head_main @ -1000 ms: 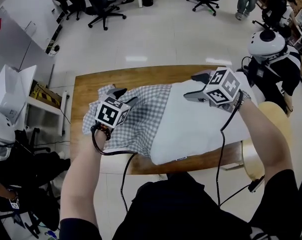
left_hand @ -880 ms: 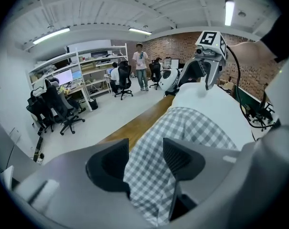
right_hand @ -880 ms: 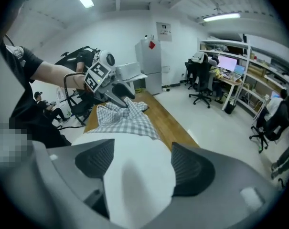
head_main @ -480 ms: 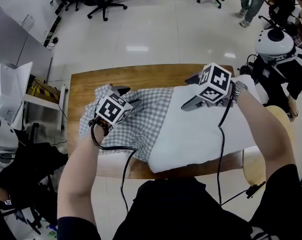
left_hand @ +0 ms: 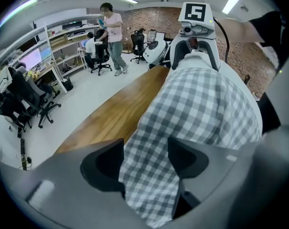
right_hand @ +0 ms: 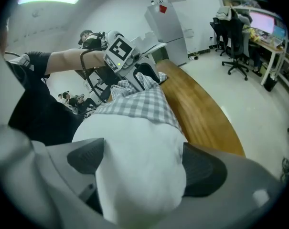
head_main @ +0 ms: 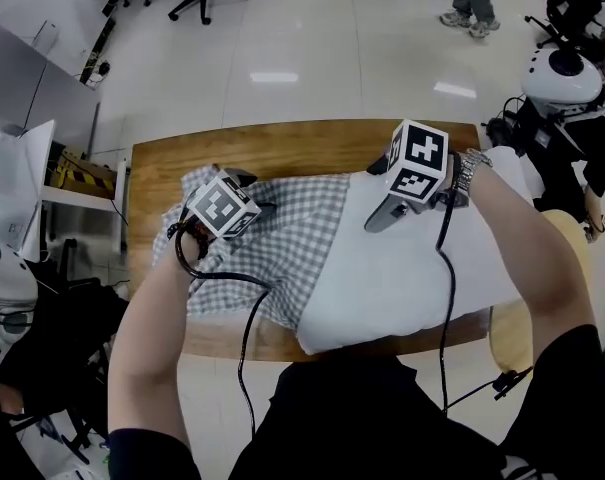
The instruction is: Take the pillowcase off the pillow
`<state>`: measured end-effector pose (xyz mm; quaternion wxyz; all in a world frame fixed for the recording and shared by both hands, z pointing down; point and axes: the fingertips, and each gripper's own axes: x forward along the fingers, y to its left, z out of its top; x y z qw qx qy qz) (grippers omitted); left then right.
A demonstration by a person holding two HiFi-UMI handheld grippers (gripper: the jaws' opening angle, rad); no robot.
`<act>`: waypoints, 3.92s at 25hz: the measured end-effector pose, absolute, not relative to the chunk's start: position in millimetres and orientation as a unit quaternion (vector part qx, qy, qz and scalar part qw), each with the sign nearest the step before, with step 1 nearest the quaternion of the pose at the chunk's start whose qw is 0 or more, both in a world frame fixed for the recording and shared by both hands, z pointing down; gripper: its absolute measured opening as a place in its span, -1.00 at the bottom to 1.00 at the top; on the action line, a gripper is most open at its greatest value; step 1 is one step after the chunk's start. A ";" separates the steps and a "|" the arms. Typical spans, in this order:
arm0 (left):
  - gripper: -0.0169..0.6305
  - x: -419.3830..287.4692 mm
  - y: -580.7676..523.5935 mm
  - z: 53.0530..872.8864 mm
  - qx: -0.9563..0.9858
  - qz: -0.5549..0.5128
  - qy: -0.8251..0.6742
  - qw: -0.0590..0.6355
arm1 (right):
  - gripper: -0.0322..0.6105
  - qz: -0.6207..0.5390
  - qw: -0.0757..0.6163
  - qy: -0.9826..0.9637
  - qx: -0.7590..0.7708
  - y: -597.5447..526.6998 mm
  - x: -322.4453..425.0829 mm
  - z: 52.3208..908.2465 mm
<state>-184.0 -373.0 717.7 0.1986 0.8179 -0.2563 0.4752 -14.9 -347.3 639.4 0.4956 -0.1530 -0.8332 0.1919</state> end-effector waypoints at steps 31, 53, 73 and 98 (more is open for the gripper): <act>-0.92 -260.6 -385.1 739.0 0.730 0.575 -0.305 0.210 | -0.62 0.190 0.479 -0.853 -0.075 -385.2 18.1 602.6; -0.88 -375.3 -339.6 687.7 0.631 0.590 -0.486 0.131 | 0.17 0.110 0.412 -0.904 0.021 -385.3 36.6 587.3; -0.80 -247.6 -238.0 514.9 0.711 0.396 -0.581 -0.004 | 0.20 0.070 0.263 -0.957 0.095 -220.3 17.0 458.8; -0.94 -60.3 2.9 401.1 0.841 0.165 -0.512 -0.058 | -0.90 -0.033 0.078 -0.957 0.276 14.5 -29.7 377.3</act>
